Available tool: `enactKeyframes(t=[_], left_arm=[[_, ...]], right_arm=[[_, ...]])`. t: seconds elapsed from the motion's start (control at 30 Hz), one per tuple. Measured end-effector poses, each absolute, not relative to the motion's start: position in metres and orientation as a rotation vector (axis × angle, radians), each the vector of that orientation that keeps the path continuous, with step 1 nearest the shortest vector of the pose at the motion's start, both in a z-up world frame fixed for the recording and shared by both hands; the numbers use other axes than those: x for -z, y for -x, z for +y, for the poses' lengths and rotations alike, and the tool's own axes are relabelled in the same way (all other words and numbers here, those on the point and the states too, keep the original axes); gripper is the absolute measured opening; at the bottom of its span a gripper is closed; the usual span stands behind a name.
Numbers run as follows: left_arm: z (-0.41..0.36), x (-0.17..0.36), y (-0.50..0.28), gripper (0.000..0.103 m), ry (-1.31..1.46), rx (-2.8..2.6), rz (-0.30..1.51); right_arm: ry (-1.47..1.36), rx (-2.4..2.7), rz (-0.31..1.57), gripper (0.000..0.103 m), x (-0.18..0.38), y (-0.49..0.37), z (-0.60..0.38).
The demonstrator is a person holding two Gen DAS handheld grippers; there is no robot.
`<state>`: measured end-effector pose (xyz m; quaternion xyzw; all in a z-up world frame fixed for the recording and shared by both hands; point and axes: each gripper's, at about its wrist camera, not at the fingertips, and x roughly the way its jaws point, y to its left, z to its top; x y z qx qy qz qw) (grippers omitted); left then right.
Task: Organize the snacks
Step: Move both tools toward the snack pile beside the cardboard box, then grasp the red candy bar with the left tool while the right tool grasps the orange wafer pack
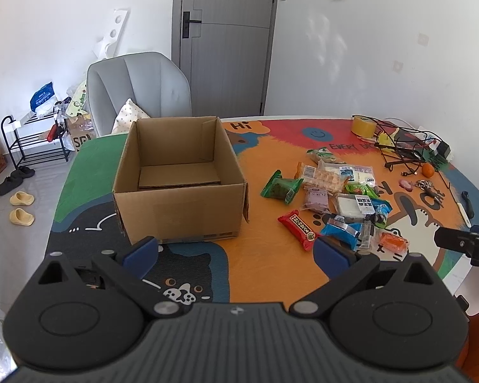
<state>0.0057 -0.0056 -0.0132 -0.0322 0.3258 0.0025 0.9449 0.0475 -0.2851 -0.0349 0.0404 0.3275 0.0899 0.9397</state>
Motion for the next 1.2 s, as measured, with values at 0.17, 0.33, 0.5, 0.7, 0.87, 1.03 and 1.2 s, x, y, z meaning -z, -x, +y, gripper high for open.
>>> enactKeyframes(t=[0.17,0.33,0.5,0.7,0.87,1.03,1.2], left_arm=[[-0.005,0.014,-0.006,0.103,0.064,-0.003,0.666],[-0.005,0.014,-0.006,0.103,0.065,-0.004,0.665],[-0.006,0.014,-0.006,0.103,0.064,-0.004,0.665],[-0.01,0.019,-0.013,0.103,0.07,0.007,0.68],[-0.018,0.023,-0.021,0.103,0.055,0.018,0.69],[-0.024,0.027,-0.029,0.103,0.07,0.018,0.678],[-0.033,0.033,-0.038,0.103,0.077,0.02,0.673]], right_arm=[[-0.08,-0.182,0.669,0.103,0.035,-0.047,-0.285],[-0.086,-0.178,0.668,0.103,0.035,-0.047,-0.286],[-0.086,-0.18,0.669,0.103,0.035,-0.047,-0.287],[-0.074,-0.17,0.68,0.103,0.04,-0.051,-0.287],[-0.075,-0.167,0.687,0.103,0.046,-0.057,-0.29],[-0.087,-0.148,0.694,0.103,0.056,-0.066,-0.297],[-0.141,-0.144,0.694,0.103,0.065,-0.074,-0.309]])
